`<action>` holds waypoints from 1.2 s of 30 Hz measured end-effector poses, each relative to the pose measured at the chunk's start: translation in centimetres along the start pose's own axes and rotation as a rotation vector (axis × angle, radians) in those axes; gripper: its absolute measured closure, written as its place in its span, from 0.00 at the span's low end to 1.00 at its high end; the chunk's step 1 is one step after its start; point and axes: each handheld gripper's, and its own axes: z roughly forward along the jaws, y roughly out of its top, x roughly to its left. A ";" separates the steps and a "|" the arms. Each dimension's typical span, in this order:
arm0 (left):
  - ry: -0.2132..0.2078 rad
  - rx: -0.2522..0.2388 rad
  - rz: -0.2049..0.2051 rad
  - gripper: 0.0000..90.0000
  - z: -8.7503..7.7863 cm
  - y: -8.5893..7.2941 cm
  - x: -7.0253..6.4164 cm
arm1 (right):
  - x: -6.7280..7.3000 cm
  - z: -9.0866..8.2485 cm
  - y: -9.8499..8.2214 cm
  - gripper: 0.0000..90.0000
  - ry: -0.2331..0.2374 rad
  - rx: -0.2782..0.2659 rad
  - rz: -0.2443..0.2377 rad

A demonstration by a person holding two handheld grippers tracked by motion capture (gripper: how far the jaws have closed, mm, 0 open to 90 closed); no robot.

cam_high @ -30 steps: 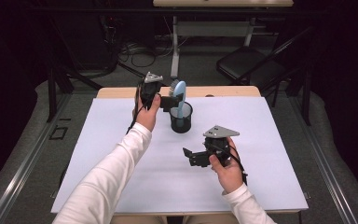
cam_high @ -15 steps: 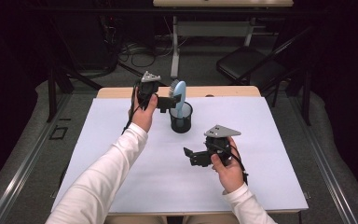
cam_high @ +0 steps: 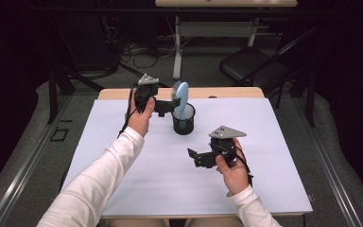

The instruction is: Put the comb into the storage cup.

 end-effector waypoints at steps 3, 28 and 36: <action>-0.007 -0.001 0.001 0.01 -0.3 -0.1 0.0 | -0.1 -0.1 0.0 0.00 0.001 -0.003 -0.001; -0.041 0.021 -0.025 0.01 -5.4 -2.5 1.4 | -0.8 -1.6 0.5 0.00 -0.055 -0.005 -0.008; -0.035 0.030 -0.034 0.01 -7.2 -4.7 2.2 | -1.7 -2.5 -0.1 0.00 -0.089 -0.005 0.006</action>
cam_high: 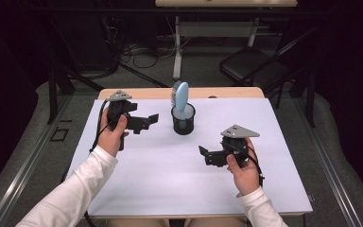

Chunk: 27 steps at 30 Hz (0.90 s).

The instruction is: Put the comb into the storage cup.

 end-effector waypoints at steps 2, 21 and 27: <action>-0.001 0.000 -0.010 0.01 -0.4 -0.5 0.3 | -0.3 -0.1 -0.3 0.00 -0.011 0.002 0.004; 0.013 -0.004 -0.057 0.01 -1.8 -5.2 2.0 | -2.3 -1.1 -2.6 0.00 -0.070 -0.001 0.041; 0.019 -0.011 -0.063 0.01 -1.8 -6.7 2.1 | -2.8 -1.3 -3.4 0.00 -0.085 -0.001 0.046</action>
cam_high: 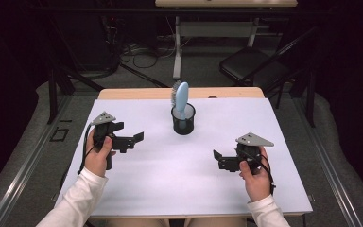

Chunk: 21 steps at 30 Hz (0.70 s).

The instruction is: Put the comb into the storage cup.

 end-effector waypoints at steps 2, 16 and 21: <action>-0.001 -0.004 0.001 0.01 0.0 -0.4 0.0 | -0.1 0.0 -0.3 0.00 -0.004 -0.001 0.006; -0.008 0.007 0.029 0.01 0.3 -3.0 0.0 | -0.4 0.2 -1.3 0.00 -0.024 -0.011 -0.002; -0.011 -0.004 0.017 0.01 0.4 -3.9 0.3 | -0.3 0.2 -1.5 0.00 -0.025 -0.017 -0.001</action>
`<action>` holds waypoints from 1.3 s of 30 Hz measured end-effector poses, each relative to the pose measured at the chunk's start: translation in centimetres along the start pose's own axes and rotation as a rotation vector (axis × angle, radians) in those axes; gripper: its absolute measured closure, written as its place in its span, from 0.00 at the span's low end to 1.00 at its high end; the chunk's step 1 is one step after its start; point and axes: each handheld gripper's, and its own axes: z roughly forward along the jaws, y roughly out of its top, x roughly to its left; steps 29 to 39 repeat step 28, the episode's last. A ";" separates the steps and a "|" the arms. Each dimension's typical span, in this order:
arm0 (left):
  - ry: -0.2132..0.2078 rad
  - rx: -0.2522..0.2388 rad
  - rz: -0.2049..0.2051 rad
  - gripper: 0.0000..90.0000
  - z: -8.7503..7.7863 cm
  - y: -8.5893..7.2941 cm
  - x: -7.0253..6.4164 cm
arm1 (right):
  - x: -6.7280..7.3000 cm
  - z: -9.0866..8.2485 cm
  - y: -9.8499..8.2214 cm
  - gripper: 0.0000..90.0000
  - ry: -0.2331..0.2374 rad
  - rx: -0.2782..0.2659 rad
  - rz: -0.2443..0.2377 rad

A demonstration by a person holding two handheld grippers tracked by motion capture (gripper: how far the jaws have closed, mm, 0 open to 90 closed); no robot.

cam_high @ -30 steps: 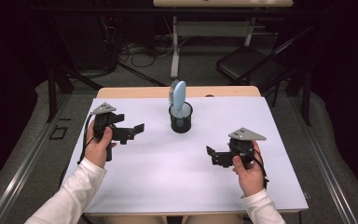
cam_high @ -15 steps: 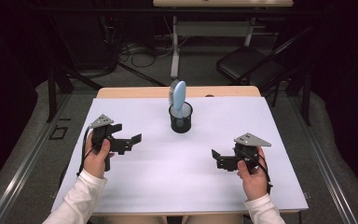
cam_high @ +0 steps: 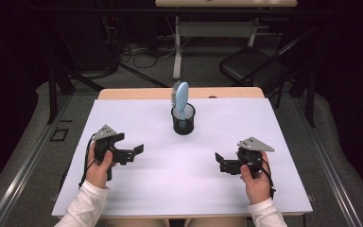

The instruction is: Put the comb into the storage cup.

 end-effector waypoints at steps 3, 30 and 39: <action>0.004 0.000 -0.007 0.01 0.0 -0.3 0.3 | 0.1 0.1 -0.1 0.00 0.000 -0.001 -0.003; 0.025 -0.020 0.002 0.01 -0.1 -1.9 1.0 | 0.0 0.6 -1.1 0.00 0.004 0.002 -0.003; 0.025 -0.020 0.002 0.01 -0.1 -1.9 1.0 | 0.0 0.6 -1.1 0.00 0.004 0.002 -0.003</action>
